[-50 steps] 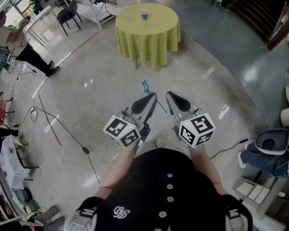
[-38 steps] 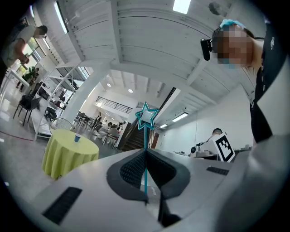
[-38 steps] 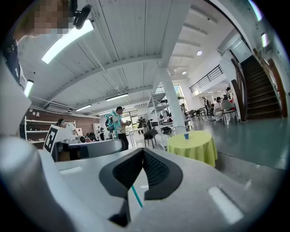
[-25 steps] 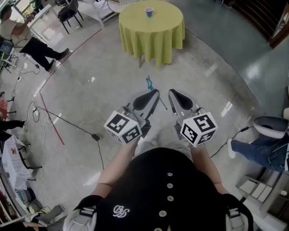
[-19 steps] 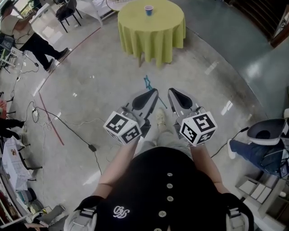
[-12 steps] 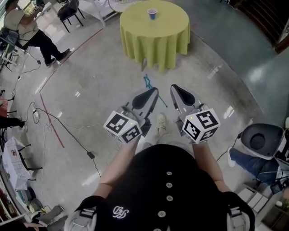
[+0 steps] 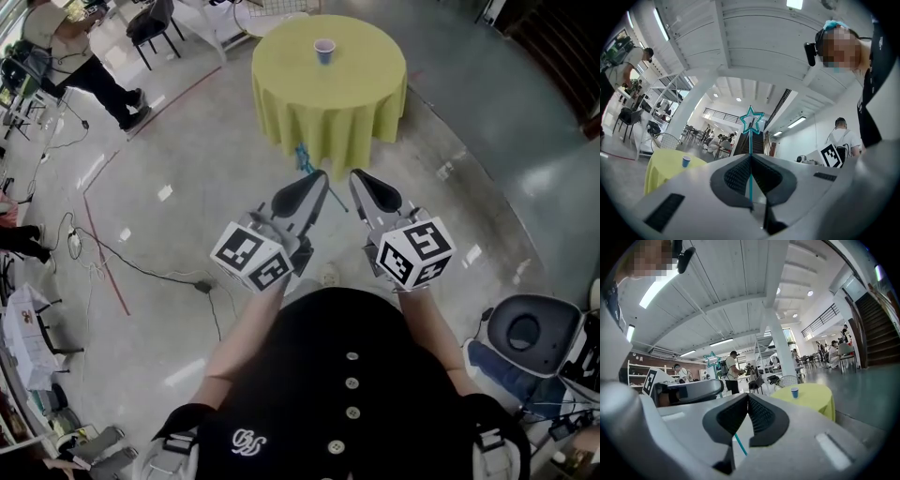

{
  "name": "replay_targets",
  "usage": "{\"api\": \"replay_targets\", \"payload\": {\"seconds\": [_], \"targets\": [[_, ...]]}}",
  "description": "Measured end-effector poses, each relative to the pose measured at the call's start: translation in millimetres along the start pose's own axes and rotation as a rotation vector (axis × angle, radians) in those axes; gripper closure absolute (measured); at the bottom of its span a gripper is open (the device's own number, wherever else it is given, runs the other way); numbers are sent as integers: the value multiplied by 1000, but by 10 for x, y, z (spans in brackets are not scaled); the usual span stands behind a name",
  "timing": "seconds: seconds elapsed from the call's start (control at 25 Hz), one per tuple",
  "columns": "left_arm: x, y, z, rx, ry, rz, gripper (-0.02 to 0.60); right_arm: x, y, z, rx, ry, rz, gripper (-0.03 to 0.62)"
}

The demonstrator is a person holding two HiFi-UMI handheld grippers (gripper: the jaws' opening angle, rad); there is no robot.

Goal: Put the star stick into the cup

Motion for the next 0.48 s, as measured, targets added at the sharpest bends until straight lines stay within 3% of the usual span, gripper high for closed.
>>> {"api": "replay_targets", "payload": {"seconds": [0.48], "targets": [[-58,290,-175,-4,39,28,568,-84,-142,-177,-24,12,-38,591]]}}
Point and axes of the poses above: the fingertips, and each gripper's own axes: z backward along the fingers, y to its left, x out of its top, the point moved 6 cm from there along z, backward along the fingers, and after that the axes turned 3 degrees about z, right-handed, at the moved point
